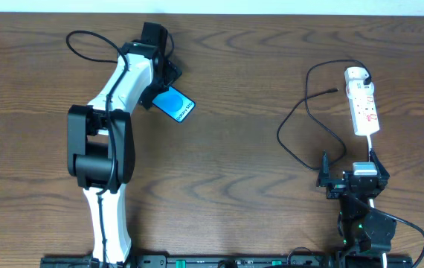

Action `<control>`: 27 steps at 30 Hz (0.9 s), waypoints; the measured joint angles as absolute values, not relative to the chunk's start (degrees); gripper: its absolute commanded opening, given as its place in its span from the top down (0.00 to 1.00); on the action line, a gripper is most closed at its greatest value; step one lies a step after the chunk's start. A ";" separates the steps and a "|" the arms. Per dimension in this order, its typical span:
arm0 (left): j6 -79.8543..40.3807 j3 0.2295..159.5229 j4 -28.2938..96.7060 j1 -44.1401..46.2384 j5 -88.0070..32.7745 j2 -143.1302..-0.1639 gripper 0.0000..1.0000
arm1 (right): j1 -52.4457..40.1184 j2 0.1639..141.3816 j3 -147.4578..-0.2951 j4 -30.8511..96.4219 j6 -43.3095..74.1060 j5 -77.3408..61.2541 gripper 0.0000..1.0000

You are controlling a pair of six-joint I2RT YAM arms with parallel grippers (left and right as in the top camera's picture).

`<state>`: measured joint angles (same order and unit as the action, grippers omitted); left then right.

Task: Plug charger to phone and switch on socket
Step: 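Grasp the smartphone edge with the left gripper and tilt it up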

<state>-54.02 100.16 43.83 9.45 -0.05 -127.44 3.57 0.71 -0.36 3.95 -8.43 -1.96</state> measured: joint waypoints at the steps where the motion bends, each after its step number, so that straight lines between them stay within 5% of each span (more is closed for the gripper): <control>1: -54.15 100.16 43.83 9.47 -0.03 -128.03 0.04 | 3.57 0.71 -0.36 3.95 -8.43 -1.96 0.01; 27: -54.37 103.26 46.02 11.73 1.58 -132.27 0.04 | 3.57 0.71 -0.36 3.95 -8.43 -1.96 0.01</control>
<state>-54.37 103.26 46.02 11.73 1.58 -132.27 3.57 0.71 -0.36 3.95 -8.43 -1.96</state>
